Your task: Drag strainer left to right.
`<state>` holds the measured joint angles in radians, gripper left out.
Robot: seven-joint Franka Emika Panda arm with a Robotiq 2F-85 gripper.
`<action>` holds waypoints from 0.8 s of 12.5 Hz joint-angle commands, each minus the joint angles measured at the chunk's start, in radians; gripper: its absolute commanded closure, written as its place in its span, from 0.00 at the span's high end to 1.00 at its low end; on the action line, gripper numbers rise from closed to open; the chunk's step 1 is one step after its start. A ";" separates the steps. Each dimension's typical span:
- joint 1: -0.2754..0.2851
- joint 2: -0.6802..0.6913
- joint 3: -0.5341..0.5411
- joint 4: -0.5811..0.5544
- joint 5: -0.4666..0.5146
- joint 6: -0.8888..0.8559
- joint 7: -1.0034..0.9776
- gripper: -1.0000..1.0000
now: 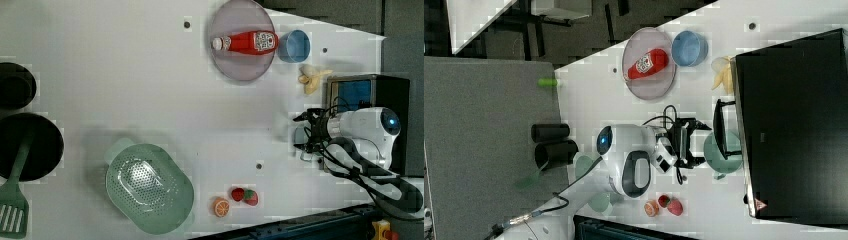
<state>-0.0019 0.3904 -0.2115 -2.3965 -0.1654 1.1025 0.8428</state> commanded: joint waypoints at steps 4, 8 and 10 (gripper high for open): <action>0.021 -0.163 0.061 0.013 0.000 -0.055 -0.381 1.00; 0.022 -0.411 0.105 0.068 0.017 -0.334 -0.550 1.00; 0.023 -0.519 0.120 0.126 0.060 -0.535 -0.570 1.00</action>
<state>0.0180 -0.0736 -0.0853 -2.3301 -0.1287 0.6079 0.3430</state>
